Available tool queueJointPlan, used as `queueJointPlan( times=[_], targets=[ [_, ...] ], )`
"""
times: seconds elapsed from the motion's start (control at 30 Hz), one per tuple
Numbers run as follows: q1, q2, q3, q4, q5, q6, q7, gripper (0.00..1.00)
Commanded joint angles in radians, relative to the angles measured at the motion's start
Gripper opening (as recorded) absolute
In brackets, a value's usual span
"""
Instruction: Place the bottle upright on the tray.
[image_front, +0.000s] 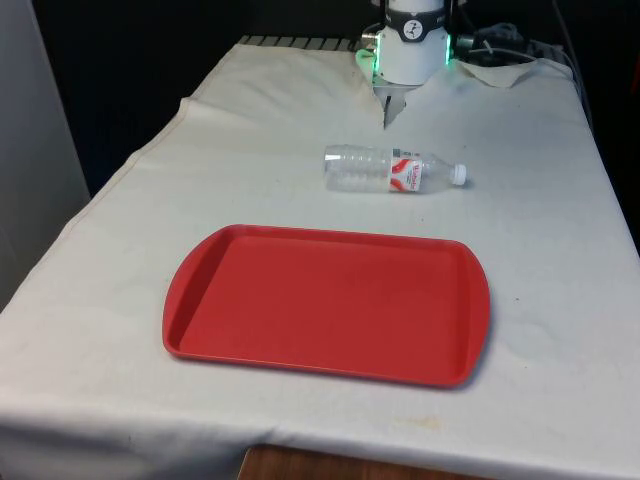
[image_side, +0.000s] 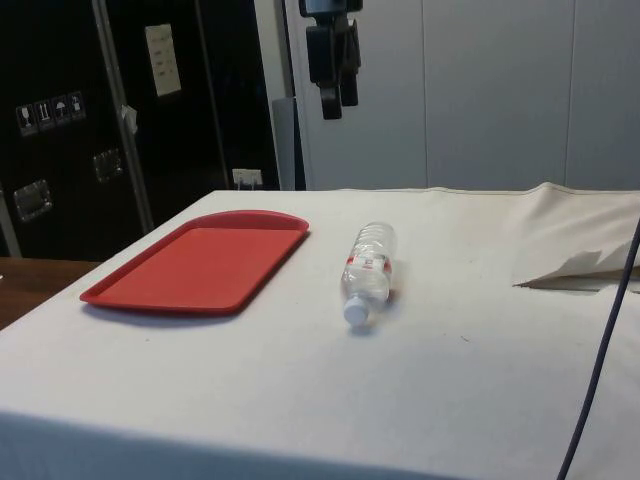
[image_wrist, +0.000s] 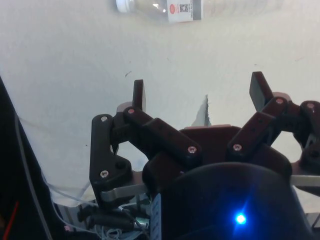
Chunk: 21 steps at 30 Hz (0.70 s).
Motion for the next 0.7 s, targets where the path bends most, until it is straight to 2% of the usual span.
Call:
queueJointPlan(
  times=[0.0,0.2,0.23,0.27,0.47,0.53,0.57,0.67],
  targets=[
    [0.000,0.000,0.001,-0.003,0.000,0.002,0.000,1.00],
    [0.003,0.005,0.012,-0.032,0.002,0.055,0.008,1.00],
    [0.001,0.003,0.010,-0.029,0.000,0.041,0.004,1.00],
    [0.004,0.009,0.015,-0.039,0.003,0.071,0.010,1.00],
    [0.005,0.026,0.025,-0.061,0.004,0.120,0.016,1.00],
    [0.006,0.031,0.028,-0.066,0.003,0.129,0.017,1.00],
    [0.004,0.029,0.025,-0.059,0.000,0.114,0.012,1.00],
    [0.007,0.039,0.031,-0.072,0.003,0.139,0.017,1.00]
  ],
)
